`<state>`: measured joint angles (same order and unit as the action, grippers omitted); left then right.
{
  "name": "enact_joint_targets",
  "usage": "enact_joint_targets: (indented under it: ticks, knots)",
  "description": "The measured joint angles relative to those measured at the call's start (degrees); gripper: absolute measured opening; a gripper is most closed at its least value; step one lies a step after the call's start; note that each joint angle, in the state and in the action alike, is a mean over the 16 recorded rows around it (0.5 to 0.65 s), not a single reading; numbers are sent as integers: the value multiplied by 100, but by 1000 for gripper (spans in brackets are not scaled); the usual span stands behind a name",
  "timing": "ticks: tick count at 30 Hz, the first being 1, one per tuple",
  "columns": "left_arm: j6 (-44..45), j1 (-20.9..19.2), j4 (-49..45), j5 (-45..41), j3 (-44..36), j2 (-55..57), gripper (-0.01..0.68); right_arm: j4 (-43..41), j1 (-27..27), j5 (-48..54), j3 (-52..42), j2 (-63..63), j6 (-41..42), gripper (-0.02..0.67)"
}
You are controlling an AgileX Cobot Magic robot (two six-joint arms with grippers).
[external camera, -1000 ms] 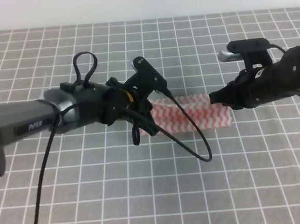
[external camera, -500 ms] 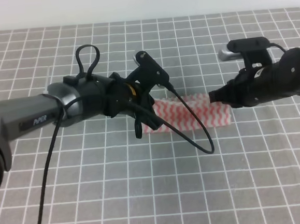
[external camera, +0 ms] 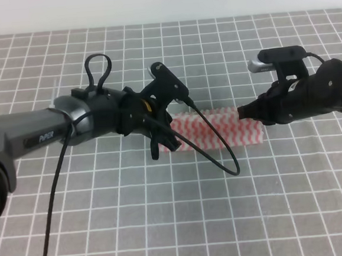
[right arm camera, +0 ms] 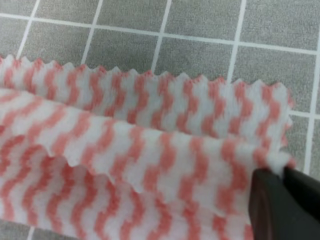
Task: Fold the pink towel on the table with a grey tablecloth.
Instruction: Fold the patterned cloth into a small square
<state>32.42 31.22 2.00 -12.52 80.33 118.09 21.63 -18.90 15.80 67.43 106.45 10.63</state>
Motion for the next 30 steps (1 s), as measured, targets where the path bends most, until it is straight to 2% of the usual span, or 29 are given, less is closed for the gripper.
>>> enact_joint_targets:
  ticks: [6,13,21,30]
  knots:
    - [0,-1,27,43,0,42,0,-2,1,-73,-1,-11,18,13]
    - [0,-2,52,105,-1,73,15,-1,1,-147,0,-11,35,99]
    - [-30,-17,69,262,0,147,117,0,1,-272,0,-7,24,195]
    - [-150,-132,82,607,1,256,229,0,0,-370,0,0,3,213]
